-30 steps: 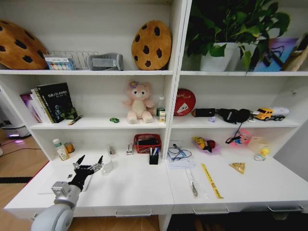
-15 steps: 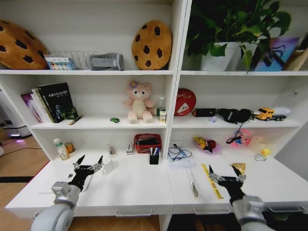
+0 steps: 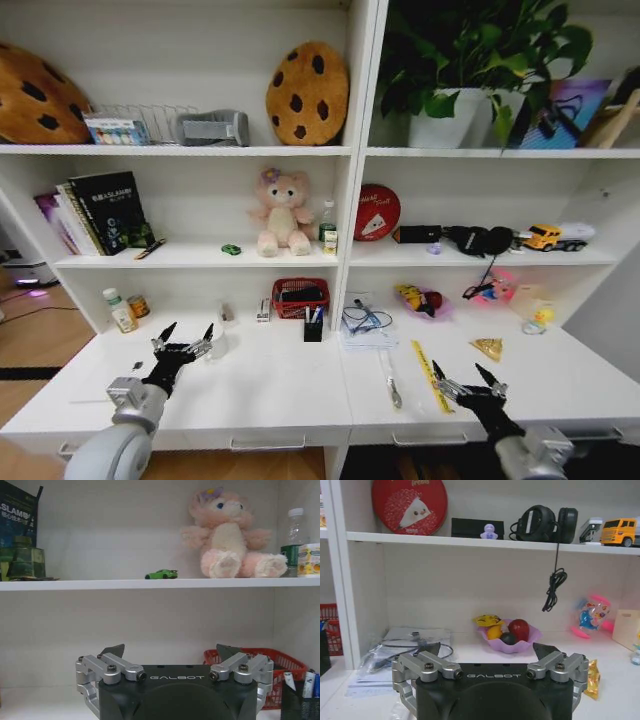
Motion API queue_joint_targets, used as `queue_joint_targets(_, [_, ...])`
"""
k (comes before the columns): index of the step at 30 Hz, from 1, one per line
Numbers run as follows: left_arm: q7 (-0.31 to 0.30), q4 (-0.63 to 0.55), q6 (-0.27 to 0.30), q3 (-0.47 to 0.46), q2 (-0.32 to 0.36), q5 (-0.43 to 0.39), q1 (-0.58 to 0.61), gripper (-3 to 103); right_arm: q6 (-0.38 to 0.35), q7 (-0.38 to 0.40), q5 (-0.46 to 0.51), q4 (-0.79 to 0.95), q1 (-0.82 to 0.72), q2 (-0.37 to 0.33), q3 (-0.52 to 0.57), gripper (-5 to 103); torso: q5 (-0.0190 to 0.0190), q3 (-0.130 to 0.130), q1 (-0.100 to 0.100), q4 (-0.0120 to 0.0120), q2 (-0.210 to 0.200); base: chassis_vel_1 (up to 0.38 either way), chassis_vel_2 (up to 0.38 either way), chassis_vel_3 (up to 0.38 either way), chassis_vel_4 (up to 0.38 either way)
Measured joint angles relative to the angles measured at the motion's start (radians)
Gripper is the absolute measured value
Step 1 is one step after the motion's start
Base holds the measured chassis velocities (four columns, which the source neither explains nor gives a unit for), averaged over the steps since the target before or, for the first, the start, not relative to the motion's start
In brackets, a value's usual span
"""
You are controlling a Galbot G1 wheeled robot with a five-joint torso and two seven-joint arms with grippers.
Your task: Organize the objects on the table.
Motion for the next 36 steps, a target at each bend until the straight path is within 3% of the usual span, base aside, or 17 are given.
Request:
queue_joint_targets(18, [0.001, 0.0, 0.0, 0.0, 0.0, 0.0, 0.0, 100, 0.053, -0.005, -0.052, -0.015, -0.018, 0.017, -0.02, 100, 0.0, 0.0, 0.0, -0.0001, 0.0, -0.218, -0.216, 0.202, 0.213])
queue_joint_targets(36, [0.0, 0.0, 0.0, 0.0, 0.0, 0.0, 0.0, 100, 0.055, -0.01, -0.065, -0.023, -0.016, 0.013, -0.032, 100, 0.0003, 0.0, 0.0, -0.0001, 0.0, -0.068, -0.073, 0.081, 0.073])
